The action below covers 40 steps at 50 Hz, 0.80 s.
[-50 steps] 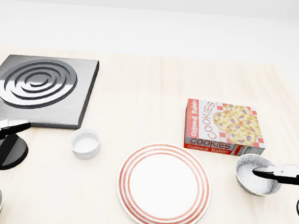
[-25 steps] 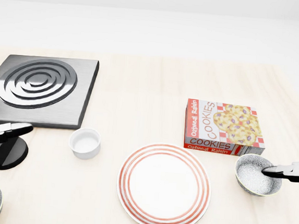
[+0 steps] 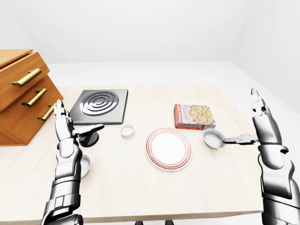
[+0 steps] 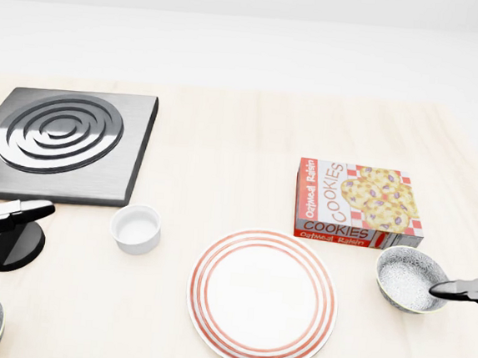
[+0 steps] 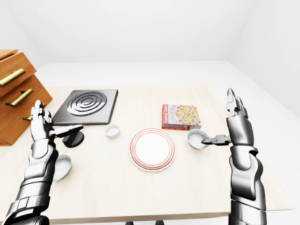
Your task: Pick the akita bowl next to the plate and place it on the plate.
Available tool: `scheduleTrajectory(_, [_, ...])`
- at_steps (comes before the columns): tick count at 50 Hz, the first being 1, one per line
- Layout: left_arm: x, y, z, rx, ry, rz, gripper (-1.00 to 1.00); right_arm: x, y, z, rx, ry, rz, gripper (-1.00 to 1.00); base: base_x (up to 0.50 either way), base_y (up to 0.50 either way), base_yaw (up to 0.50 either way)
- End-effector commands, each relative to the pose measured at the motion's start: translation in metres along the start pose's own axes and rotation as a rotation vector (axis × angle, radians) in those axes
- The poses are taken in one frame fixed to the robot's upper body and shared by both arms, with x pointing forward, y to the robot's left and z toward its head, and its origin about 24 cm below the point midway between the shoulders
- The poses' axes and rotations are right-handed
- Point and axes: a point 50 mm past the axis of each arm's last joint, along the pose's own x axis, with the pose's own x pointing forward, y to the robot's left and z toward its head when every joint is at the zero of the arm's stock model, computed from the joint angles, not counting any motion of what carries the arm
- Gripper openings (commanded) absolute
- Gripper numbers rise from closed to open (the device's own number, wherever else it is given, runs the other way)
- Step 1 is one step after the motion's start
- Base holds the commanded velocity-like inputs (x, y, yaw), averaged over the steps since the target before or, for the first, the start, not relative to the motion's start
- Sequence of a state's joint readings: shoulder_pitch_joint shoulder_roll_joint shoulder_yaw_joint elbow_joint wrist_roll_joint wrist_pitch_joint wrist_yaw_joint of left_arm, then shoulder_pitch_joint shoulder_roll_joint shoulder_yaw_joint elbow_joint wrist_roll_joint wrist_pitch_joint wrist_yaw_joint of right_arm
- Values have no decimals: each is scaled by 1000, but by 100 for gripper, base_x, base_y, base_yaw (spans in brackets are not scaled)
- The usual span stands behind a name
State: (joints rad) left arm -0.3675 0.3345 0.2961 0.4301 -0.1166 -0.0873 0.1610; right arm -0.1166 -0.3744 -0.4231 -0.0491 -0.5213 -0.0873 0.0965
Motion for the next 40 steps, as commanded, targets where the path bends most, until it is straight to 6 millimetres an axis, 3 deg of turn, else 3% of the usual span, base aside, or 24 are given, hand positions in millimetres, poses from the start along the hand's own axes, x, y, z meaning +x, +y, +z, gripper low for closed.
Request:
scheduleTrajectory(1, [0, 0, -2, 3, 9, 0, 100, -14, -14, 4, -36, -15, 10, 100, 0, 0, 0])
scheduleTrajectory(8, [0, 0, -2, 5, 8, 0, 100, -21, -18, 3, -36, -6, 19, 100, 0, 0, 0])
scheduleTrajectory(22, [0, -1, -5, 11, 23, 1, 100, -38, -6, -8, -35, 60, 84, 100, 0, 0, 0])
scheduleTrajectory(40, [0, -1, -7, 15, 31, 1, 100, -49, 21, -27, -88, 160, 136, 100, 0, 0, 0])
